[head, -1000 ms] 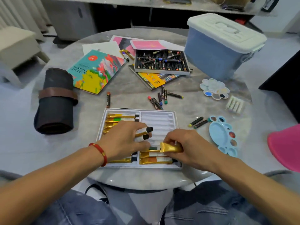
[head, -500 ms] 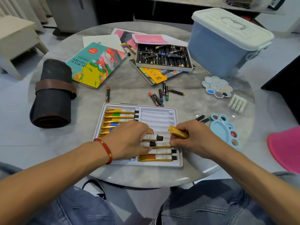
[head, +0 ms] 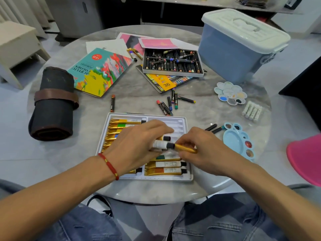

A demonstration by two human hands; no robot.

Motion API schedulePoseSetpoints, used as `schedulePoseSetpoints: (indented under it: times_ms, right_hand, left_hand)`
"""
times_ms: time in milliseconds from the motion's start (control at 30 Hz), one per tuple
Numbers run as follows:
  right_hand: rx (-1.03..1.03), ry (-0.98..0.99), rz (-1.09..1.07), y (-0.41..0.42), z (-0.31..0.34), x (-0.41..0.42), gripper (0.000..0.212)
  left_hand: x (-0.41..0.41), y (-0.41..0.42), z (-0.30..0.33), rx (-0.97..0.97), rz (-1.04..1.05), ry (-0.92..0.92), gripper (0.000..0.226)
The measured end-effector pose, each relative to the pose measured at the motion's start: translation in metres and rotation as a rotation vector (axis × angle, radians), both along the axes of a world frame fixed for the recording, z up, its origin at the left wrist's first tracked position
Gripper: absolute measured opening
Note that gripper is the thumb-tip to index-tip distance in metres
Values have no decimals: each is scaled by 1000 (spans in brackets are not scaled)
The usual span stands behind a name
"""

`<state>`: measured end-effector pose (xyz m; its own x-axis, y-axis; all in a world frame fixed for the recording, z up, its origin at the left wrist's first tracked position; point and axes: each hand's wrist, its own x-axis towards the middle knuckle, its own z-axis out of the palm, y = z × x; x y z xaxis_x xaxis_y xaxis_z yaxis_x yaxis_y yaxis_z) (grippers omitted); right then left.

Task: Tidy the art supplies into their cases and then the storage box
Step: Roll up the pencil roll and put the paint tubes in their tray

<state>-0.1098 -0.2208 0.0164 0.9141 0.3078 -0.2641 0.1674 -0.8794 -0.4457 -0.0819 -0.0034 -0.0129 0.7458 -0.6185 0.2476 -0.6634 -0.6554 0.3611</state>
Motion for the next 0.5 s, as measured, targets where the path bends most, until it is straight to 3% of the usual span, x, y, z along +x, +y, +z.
schedulePoseSetpoints:
  times_ms: [67,200,300,400,500]
  right_hand:
    - [127,27,4,3,-2,-1,12]
    - [603,298,-350,-2,-4,3,12]
    - [792,347,-445,-1,-5,2,17]
    - [834,373,-448,1,-1,0,20]
    - [643,252,-384,-7,3,1,15]
  left_hand:
    - [-4,-4,-2,7,-69,-39,55]
    - [-1,-5,-1,-62,-32,-42,33]
    - [0,-3,2,-110,-67,7,26]
    - [-1,-3,1,-61,-68,-52,23]
    - [3,1,-1,-33,38,57,15]
